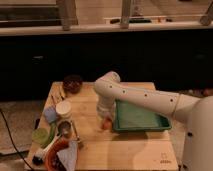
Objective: Place apple in table surface
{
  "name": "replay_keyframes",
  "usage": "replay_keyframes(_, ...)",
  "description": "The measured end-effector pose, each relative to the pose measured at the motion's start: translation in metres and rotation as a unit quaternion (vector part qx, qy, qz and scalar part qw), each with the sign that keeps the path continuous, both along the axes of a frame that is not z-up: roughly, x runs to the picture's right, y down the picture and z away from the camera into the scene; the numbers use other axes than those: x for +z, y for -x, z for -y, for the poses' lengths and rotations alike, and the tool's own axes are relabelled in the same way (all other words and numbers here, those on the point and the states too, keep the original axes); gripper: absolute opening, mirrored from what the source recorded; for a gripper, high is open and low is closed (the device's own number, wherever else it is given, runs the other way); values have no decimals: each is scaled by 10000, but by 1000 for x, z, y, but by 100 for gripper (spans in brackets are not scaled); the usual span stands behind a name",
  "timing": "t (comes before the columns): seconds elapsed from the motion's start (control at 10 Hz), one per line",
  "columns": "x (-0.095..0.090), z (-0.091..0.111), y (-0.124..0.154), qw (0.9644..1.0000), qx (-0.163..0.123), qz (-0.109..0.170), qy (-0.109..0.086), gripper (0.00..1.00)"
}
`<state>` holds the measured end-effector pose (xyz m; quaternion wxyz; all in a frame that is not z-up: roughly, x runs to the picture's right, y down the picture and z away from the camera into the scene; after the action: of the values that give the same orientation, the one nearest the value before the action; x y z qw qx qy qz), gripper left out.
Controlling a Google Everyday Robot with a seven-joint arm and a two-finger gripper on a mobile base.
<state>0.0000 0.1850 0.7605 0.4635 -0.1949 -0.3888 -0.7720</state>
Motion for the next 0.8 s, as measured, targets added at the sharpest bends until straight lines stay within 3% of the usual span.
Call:
replay_keyframes(0.3, -2, 0, 9, 9999, -100, 29, 18, 1)
replay_keyframes(0.4, -2, 1, 11, 9999, -119, 35, 44, 7)
replay_keyframes(0.8, -2, 2, 17, 9998, -145, 63, 108, 48)
